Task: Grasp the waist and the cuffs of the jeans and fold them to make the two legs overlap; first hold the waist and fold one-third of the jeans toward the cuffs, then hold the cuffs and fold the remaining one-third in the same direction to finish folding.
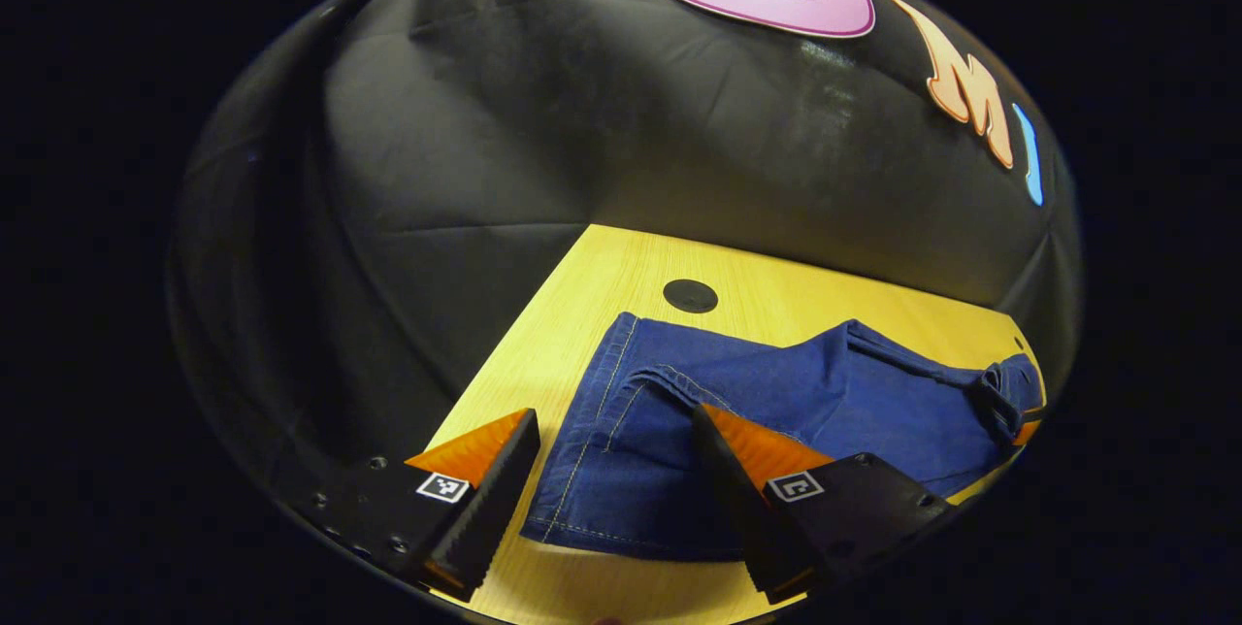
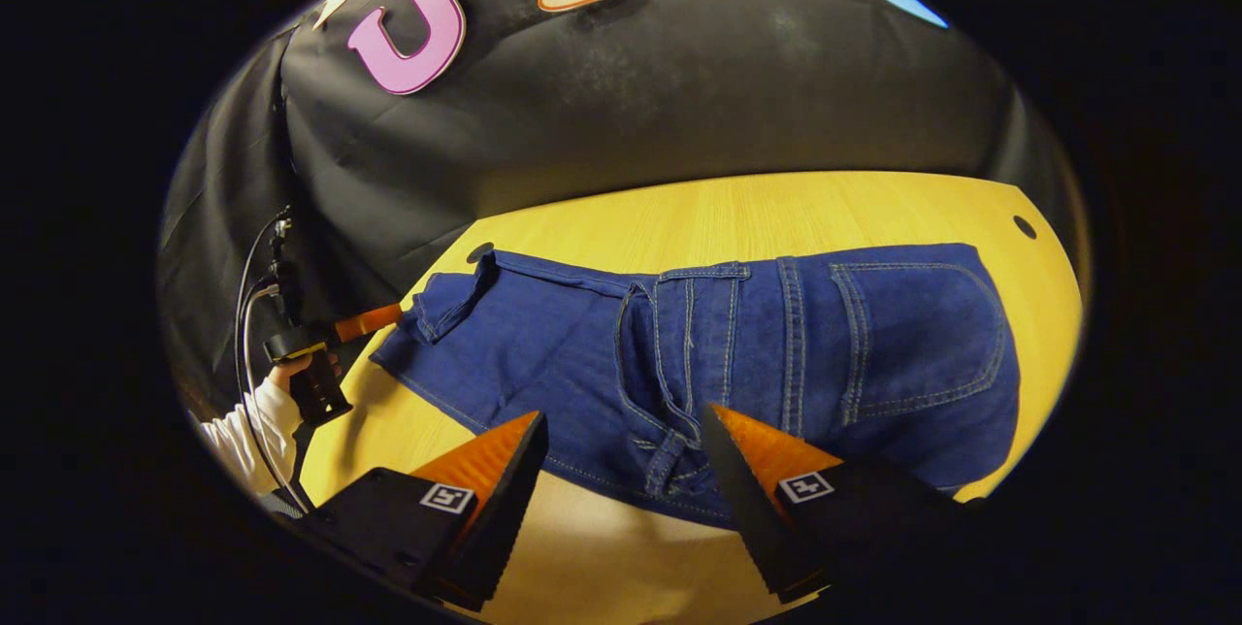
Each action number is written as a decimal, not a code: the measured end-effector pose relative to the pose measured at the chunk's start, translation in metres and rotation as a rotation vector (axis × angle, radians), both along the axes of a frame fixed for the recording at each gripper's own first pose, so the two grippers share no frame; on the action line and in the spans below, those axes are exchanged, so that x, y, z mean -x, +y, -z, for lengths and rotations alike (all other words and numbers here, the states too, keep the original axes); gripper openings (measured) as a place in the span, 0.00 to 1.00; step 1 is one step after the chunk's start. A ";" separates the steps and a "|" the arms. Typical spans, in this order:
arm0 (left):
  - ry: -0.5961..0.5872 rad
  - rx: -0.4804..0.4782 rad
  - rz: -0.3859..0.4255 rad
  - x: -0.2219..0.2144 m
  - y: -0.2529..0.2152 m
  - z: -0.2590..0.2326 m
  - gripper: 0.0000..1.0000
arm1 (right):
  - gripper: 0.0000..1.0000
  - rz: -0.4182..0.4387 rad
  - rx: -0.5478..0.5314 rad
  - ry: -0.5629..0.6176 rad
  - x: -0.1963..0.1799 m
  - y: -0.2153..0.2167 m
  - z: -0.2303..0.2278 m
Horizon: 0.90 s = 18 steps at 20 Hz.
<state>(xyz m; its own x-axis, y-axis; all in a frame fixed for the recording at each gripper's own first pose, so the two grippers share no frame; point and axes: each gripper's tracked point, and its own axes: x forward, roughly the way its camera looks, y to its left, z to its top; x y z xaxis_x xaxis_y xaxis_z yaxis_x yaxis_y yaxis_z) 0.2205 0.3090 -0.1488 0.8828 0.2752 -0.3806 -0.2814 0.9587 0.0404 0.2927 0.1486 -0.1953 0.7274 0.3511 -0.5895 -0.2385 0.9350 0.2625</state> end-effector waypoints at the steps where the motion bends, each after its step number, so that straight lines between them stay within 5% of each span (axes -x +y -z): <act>1: 0.011 0.005 -0.001 0.000 0.000 0.004 0.95 | 0.98 0.017 -0.042 0.000 0.007 -0.002 -0.012; 4: 0.040 0.025 -0.003 0.000 0.003 0.011 0.95 | 0.93 0.105 -0.083 -0.031 0.015 -0.034 -0.049; 12: 0.097 -0.023 0.056 -0.008 -0.001 0.018 0.88 | 0.98 0.310 -0.082 -0.050 0.049 -0.119 -0.076; 16: 0.064 0.044 0.092 -0.014 -0.016 0.019 0.52 | 0.98 0.329 -0.083 -0.021 0.062 -0.126 -0.070; 18: 0.054 0.064 0.110 -0.017 -0.022 0.020 0.21 | 0.98 0.329 -0.070 -0.023 0.064 -0.130 -0.071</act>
<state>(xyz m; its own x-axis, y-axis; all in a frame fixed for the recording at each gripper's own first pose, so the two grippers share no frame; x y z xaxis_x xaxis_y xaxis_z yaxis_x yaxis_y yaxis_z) 0.2373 0.2868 -0.1688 0.8842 0.1517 -0.4418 -0.1736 0.9848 -0.0092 0.2283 0.0189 -0.1247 0.8216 0.1342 -0.5540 0.0667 0.9426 0.3272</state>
